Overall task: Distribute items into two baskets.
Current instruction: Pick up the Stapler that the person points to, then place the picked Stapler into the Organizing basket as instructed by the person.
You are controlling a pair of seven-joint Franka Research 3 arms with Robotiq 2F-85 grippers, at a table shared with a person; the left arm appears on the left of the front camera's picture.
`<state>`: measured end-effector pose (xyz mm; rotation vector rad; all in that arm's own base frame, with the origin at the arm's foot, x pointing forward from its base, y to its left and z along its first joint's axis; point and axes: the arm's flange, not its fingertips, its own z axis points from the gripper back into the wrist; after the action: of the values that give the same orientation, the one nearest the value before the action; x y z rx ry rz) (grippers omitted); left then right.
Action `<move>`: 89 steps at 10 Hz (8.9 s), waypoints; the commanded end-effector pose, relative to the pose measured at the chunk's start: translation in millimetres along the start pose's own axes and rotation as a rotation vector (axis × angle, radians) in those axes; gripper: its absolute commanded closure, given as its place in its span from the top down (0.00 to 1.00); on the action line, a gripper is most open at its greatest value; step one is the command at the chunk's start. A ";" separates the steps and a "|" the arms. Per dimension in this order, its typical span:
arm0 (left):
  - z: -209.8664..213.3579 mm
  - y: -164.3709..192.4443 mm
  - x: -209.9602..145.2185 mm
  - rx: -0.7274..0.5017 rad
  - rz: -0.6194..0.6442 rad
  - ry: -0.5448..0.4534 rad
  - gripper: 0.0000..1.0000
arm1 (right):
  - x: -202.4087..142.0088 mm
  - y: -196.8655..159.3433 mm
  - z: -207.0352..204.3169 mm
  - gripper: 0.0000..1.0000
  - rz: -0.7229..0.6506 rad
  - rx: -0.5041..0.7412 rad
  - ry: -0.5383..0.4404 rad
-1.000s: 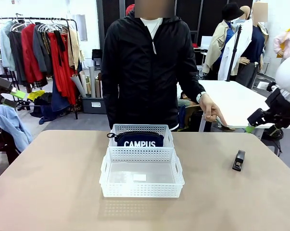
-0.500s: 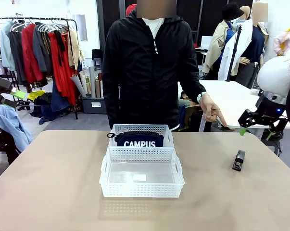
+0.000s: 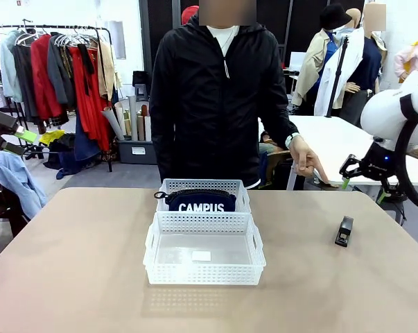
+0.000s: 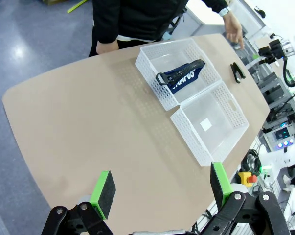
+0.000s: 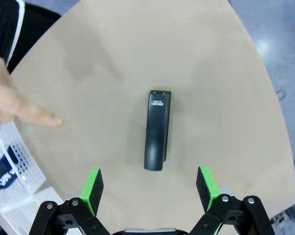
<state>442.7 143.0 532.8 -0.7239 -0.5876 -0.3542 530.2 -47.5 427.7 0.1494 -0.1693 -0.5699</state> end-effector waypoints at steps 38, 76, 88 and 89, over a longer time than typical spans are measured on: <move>-0.2 -0.7 1.4 -0.009 0.011 -0.009 1.00 | 6.4 2.6 -118.5 1.00 -0.095 -0.080 0.138; -0.2 -0.7 1.4 -0.009 0.011 -0.009 1.00 | -61.8 0.9 100.2 0.11 0.584 0.044 0.246; -0.2 -0.7 1.4 -0.009 0.011 -0.009 1.00 | -61.8 0.9 100.2 0.11 0.584 0.044 0.246; -0.2 -0.7 1.4 -0.009 0.011 -0.009 1.00 | -61.8 0.9 100.2 0.11 0.584 0.044 0.246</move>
<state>443.0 143.1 532.3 -0.7239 -0.5867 -0.3535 458.2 -24.3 516.5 0.2052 0.0276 0.0571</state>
